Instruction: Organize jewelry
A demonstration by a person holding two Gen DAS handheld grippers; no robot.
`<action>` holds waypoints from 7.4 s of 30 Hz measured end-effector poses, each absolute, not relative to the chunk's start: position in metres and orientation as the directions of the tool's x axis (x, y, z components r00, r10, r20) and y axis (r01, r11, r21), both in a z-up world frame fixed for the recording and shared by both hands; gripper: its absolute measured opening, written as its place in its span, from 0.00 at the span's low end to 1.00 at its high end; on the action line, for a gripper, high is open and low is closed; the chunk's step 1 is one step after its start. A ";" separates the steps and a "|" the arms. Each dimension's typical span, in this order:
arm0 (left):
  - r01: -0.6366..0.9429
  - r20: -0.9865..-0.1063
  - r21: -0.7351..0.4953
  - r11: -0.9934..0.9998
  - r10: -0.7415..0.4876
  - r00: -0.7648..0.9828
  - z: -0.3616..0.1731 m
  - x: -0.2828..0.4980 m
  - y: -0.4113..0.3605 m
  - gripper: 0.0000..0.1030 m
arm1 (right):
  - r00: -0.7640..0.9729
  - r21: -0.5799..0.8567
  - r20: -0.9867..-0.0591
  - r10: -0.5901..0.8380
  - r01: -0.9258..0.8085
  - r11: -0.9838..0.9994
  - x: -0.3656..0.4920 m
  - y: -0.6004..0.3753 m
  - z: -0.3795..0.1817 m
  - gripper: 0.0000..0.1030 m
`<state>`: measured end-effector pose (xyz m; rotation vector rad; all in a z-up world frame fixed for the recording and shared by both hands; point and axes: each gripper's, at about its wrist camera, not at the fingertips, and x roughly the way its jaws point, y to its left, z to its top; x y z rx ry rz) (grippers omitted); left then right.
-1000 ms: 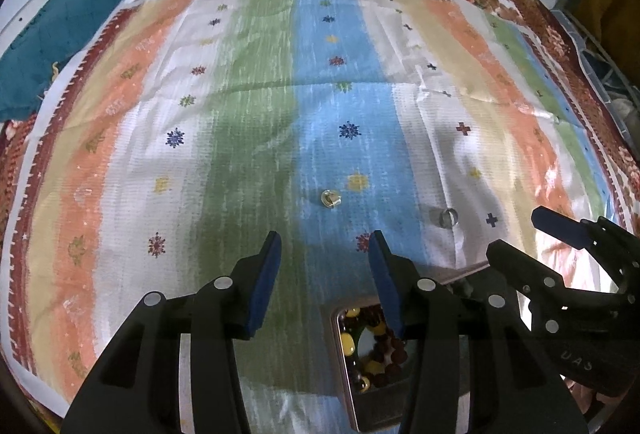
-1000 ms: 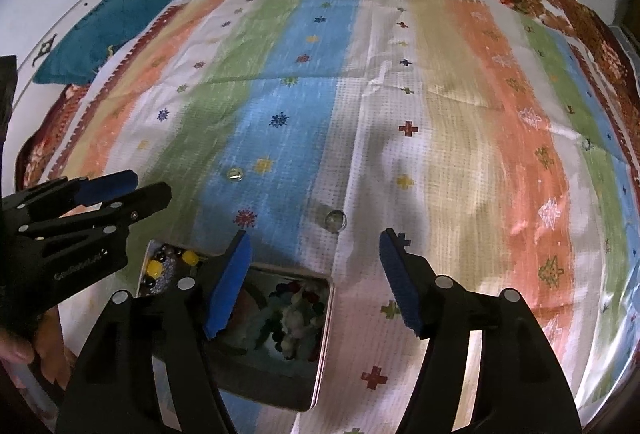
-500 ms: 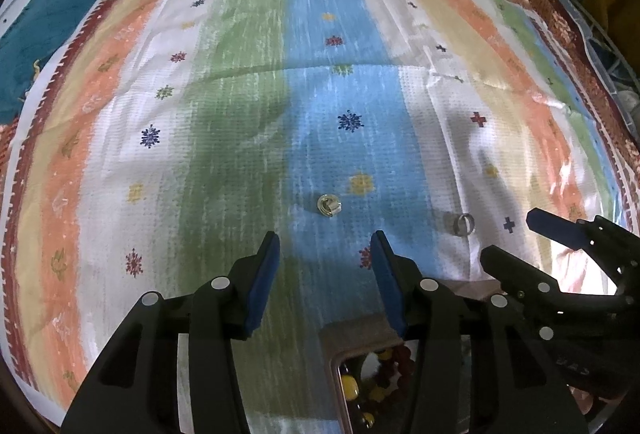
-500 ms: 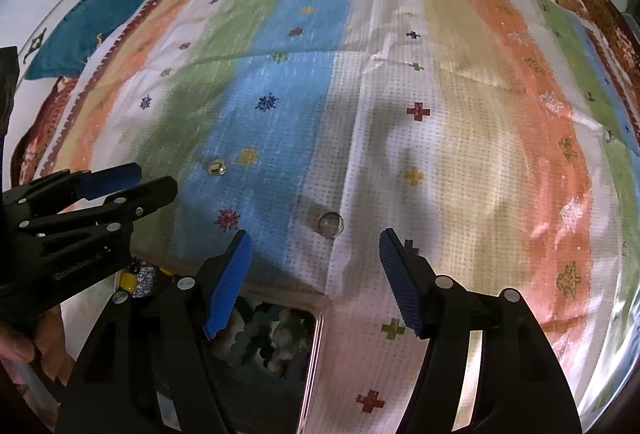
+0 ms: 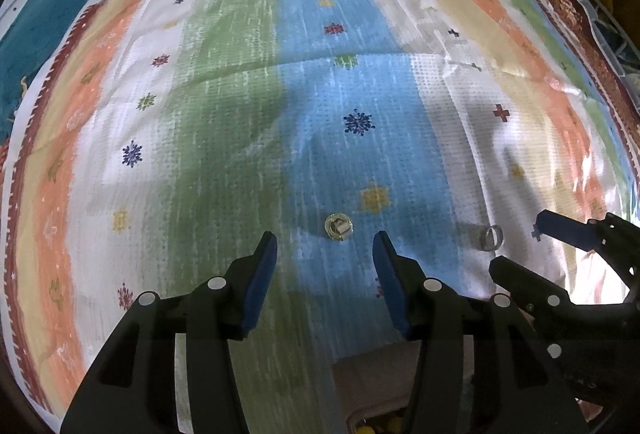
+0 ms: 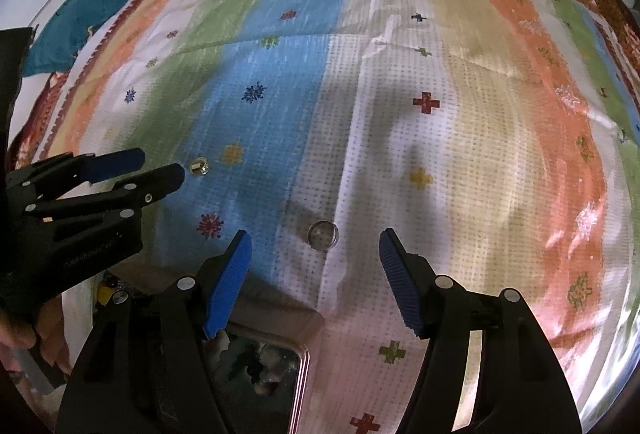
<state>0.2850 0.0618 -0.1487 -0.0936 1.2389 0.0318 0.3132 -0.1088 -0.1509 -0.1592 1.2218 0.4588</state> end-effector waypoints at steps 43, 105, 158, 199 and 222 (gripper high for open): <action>0.042 -0.962 -0.024 0.999 -0.035 0.269 -0.184 0.312 0.045 0.15 | 0.216 0.112 -0.951 0.223 -0.431 0.895 0.334 -0.111 -0.176 0.19; 0.021 -0.787 -0.141 0.990 -0.124 0.604 -0.035 0.168 0.034 0.16 | 0.435 0.198 -0.784 0.443 -0.500 0.843 0.226 -0.136 -0.060 0.19; 0.036 -0.840 -0.054 0.998 -0.065 0.538 -0.063 0.110 0.029 0.94 | 0.499 0.096 -0.790 0.356 -0.473 0.876 0.182 -0.175 -0.070 0.88; 0.030 -0.765 -0.064 0.998 -0.068 0.641 -0.044 0.080 0.030 0.94 | 0.582 0.066 -0.722 0.373 -0.479 0.875 0.137 -0.184 -0.040 0.94; 0.050 -0.757 -0.041 0.998 -0.064 0.651 -0.044 0.077 0.023 0.94 | 0.577 0.056 -0.732 0.363 -0.479 0.876 0.138 -0.178 -0.041 0.94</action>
